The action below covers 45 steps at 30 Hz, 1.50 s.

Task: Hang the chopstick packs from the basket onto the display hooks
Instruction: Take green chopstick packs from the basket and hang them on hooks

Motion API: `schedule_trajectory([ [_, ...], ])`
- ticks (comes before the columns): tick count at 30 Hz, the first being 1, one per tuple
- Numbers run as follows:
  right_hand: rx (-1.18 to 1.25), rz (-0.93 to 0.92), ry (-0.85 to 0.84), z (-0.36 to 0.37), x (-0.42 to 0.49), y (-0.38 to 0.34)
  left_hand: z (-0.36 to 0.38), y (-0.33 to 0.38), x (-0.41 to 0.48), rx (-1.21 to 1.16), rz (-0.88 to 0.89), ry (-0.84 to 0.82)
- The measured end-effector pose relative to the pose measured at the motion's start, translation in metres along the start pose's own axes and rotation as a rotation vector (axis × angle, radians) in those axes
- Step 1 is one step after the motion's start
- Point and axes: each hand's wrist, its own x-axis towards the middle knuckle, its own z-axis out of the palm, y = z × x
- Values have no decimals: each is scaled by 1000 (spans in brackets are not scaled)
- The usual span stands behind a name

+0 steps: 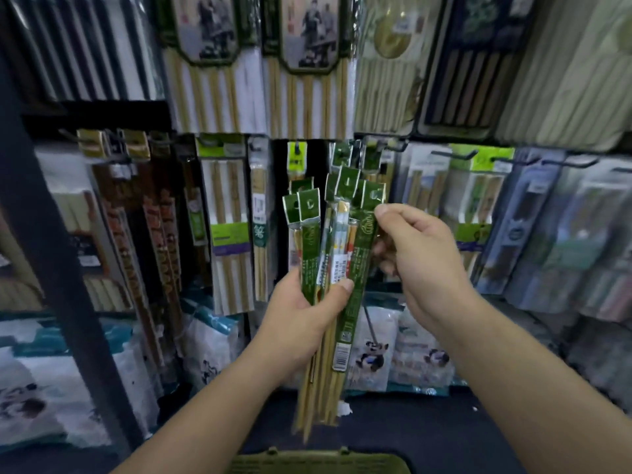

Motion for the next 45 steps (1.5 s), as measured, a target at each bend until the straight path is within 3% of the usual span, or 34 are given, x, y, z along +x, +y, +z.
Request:
schedule_trajectory([
  [11, -160, -149, 158, 3, 55, -25, -2, 5, 28, -32, 76, 93],
  [38, -223, -96, 302, 9, 77, -2, -5, 8, 29, -230, -27, 78],
  [45, -103, -118, -19, 16, 35, -4, 0, 9, 31, -249, -17, 76],
])
